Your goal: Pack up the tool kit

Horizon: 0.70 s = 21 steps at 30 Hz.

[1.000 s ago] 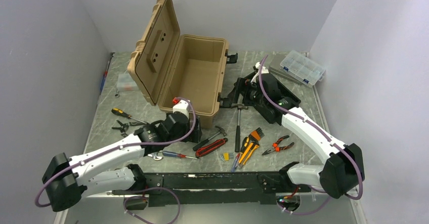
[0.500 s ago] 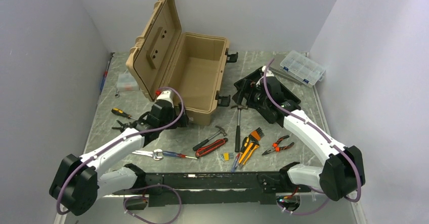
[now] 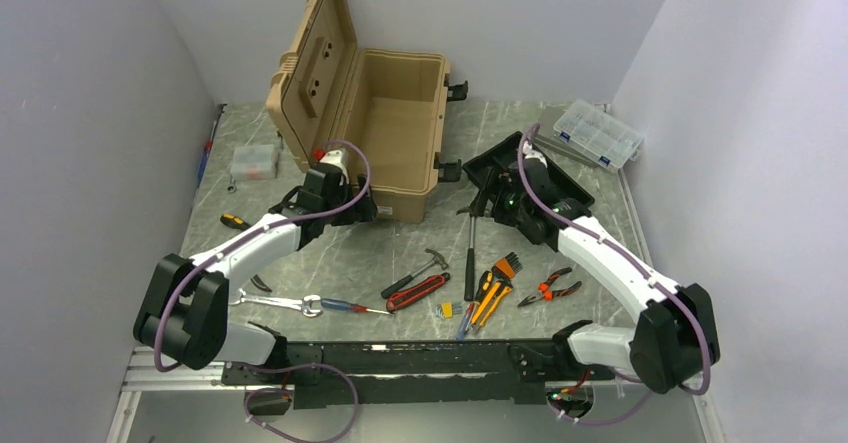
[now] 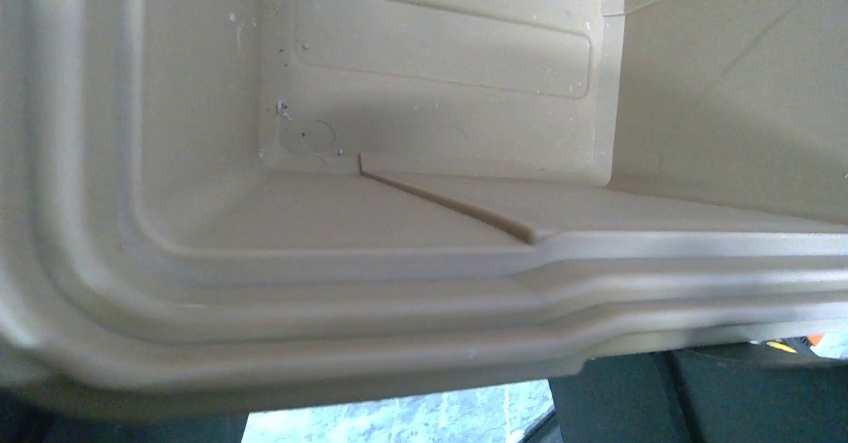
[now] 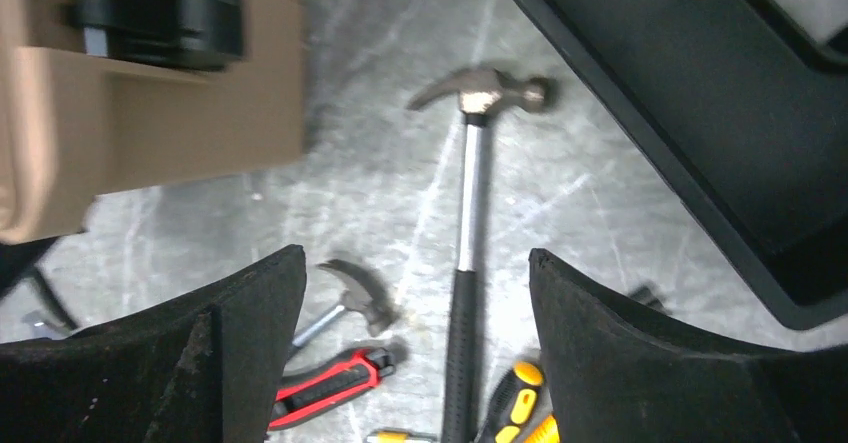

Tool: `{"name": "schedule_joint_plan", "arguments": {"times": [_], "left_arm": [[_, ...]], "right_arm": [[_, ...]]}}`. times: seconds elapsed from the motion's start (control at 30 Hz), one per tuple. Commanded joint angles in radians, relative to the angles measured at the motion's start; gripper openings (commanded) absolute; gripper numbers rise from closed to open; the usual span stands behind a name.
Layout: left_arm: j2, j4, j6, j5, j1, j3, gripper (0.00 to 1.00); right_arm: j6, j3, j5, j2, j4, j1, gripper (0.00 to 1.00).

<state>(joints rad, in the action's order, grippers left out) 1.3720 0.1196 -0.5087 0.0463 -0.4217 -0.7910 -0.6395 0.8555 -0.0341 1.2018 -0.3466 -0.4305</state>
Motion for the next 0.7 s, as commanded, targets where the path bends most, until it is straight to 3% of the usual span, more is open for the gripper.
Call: {"name": "schedule_joint_plan", "arguments": {"times": [0.0, 0.2, 0.4, 0.67], "left_arm": [[-0.009, -0.077, -0.029, 0.135, 0.067, -0.061, 0.95], [-0.106, -0.054, -0.038, 0.147, 0.094, -0.004, 0.95], [-0.307, -0.1, -0.042, -0.032, 0.075, 0.153, 0.93], [-0.503, 0.092, 0.028, -0.075, -0.014, 0.192, 0.96]], "right_arm": [[-0.022, 0.02, -0.097, 0.065, -0.109, -0.014, 0.81], [-0.062, 0.003, -0.138, 0.11, -0.108, -0.08, 0.7], [-0.112, 0.016, -0.187, 0.182, -0.151, -0.178, 0.64], [-0.161, -0.045, -0.167, 0.271, -0.109, -0.223, 0.57]]}}
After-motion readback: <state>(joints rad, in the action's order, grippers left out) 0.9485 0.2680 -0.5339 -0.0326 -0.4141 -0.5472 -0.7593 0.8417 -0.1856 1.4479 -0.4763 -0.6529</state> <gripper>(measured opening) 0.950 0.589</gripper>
